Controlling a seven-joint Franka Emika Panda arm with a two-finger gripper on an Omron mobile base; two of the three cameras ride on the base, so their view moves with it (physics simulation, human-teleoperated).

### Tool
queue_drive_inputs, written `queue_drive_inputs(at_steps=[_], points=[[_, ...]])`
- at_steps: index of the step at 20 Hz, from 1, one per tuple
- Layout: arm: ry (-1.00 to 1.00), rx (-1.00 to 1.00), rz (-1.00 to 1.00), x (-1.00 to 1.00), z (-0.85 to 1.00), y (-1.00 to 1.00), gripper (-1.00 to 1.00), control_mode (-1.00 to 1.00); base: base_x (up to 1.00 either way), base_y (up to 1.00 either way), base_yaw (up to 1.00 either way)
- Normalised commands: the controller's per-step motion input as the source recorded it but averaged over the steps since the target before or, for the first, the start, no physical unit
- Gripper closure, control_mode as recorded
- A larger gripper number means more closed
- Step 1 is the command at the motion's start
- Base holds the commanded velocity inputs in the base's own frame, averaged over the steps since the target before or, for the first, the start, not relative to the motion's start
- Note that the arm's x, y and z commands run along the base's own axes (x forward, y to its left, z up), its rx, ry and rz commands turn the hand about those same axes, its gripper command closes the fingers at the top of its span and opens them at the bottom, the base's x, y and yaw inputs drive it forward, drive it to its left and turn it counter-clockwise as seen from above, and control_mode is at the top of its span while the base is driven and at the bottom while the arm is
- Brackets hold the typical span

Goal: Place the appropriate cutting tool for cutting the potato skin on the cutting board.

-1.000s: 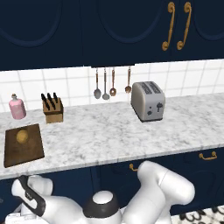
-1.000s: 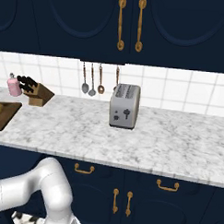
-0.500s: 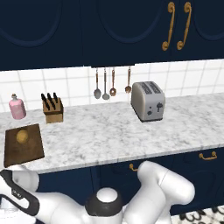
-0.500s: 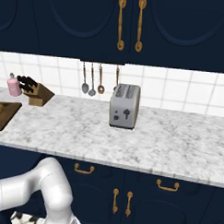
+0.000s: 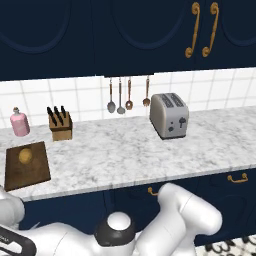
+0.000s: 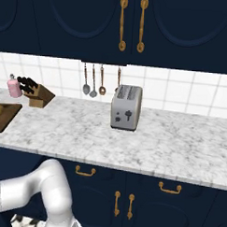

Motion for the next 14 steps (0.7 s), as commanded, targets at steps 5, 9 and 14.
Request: queue_drive_inputs(at_steps=[5,9,14], points=[[-0.15,-0.03,-0.08,0.57,0.0,0.33,-1.0,-1.0,0.0,0.0,0.0],[-0.01,-0.04,-0.07,0.51,-0.09,0.31,-1.0,-1.0,0.0,0.0,0.0],[-0.04,-0.04,-0.07,0.43,-0.35,0.31,-1.0,-1.0,0.0,0.0,0.0]])
